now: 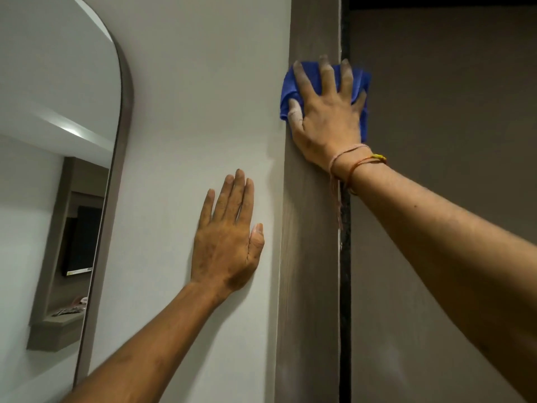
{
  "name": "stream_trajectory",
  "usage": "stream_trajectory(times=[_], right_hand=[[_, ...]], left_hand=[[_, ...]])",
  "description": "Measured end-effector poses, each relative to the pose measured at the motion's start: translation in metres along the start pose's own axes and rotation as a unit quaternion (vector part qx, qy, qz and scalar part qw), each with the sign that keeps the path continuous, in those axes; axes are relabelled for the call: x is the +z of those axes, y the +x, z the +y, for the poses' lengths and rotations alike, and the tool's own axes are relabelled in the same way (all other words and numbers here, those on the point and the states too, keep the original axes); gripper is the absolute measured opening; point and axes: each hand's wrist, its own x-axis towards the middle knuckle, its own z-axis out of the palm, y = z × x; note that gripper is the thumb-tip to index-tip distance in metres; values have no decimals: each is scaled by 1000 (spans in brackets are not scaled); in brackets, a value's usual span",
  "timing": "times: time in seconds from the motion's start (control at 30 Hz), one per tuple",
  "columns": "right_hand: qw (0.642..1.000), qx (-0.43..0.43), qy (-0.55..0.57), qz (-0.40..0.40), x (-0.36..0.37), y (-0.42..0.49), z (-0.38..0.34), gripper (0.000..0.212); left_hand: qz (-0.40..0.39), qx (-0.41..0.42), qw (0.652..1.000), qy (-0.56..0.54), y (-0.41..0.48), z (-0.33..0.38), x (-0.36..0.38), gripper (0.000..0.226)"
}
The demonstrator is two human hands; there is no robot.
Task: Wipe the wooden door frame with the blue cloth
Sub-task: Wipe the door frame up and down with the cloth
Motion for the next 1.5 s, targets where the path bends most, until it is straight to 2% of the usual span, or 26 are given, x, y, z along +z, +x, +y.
stream_trajectory(times=[0.13,0.33,0.5,0.7,0.77,0.87,0.97,1.03,1.13,1.33,1.4,1.5], right_hand=[[999,-11,-3,33,10,-46,-8,58],[999,-39,0,-9,20,-161,-15,59],[998,-54,-4,-26,12,-122,-5,60],[1000,-4,-12,-8,0,-12,-6,57],[1000,-3,-9,9,5,-21,-6,57],[999,-8,3,32,18,-93,-14,59],[1000,-12,4,8,25,-188,-24,61],[999,-30,-13,-19,26,-215,-22,60],[999,-40,-6,-26,20,-180,-15,60],[1000,6,-22,-3,9,-58,-12,58],[1000,7,-18,16,13,-66,-14,58],[1000,5,1,16,22,-131,-20,60]], left_hand=[[3,2,1000,0,0,-1,0,66],[-6,3,1000,6,1,0,-1,66],[-6,1,1000,13,0,1,0,66],[-3,-1,1000,13,0,0,2,67],[1,0,1000,12,0,-1,3,67],[0,3,1000,8,1,0,2,65],[-2,4,1000,-1,1,0,0,65],[-2,6,1000,0,0,0,-1,65],[-1,7,1000,-1,-1,1,0,64],[8,4,1000,7,-1,0,3,65],[6,5,1000,8,0,0,2,65],[0,6,1000,4,0,1,1,64]])
